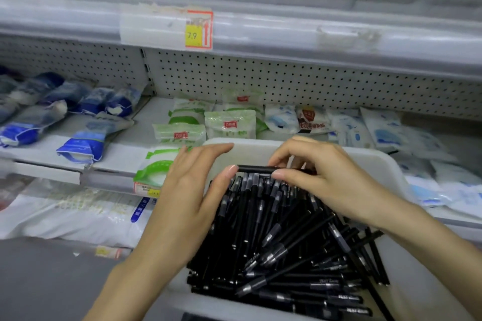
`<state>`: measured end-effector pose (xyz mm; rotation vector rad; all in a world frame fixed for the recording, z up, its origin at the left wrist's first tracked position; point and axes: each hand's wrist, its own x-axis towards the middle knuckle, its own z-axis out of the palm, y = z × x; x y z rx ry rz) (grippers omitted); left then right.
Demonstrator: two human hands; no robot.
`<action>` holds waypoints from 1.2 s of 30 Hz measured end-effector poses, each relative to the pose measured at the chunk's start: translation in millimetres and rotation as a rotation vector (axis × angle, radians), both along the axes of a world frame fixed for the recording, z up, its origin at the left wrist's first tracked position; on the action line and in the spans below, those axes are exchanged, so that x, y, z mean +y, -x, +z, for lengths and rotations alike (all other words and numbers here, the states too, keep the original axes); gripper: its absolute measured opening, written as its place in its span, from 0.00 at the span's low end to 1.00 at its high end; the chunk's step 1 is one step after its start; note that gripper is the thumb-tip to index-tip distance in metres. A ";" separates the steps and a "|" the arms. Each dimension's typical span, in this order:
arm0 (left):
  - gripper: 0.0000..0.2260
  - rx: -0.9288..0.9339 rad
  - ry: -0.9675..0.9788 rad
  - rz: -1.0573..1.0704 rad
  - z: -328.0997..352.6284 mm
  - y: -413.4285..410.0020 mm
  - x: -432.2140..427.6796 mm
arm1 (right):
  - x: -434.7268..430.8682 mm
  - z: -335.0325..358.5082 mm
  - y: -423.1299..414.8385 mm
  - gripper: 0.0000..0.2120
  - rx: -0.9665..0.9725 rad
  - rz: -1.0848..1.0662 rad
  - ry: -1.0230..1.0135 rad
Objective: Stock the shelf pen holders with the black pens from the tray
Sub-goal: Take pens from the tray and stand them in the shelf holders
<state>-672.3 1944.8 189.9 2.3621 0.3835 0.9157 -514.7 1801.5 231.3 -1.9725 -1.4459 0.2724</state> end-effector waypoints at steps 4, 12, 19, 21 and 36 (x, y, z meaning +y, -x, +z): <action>0.14 0.001 -0.178 -0.052 22.5 -6.3 11.5 | 10.5 27.9 2.5 0.04 -0.006 0.053 -0.066; 0.09 -0.215 -0.143 -0.054 86.7 3.0 47.7 | 29.0 124.5 -7.5 0.09 -0.063 0.145 -0.078; 0.06 -0.485 -0.057 0.039 143.8 -13.7 69.5 | 65.7 205.7 -14.6 0.10 0.339 0.022 -0.479; 0.07 -0.529 -0.075 0.102 154.7 -24.6 70.7 | 80.0 218.5 -13.2 0.10 0.428 0.015 -0.572; 0.44 -0.164 0.102 0.463 161.7 -61.4 140.1 | 144.2 265.4 -48.1 0.12 0.124 -0.151 -0.725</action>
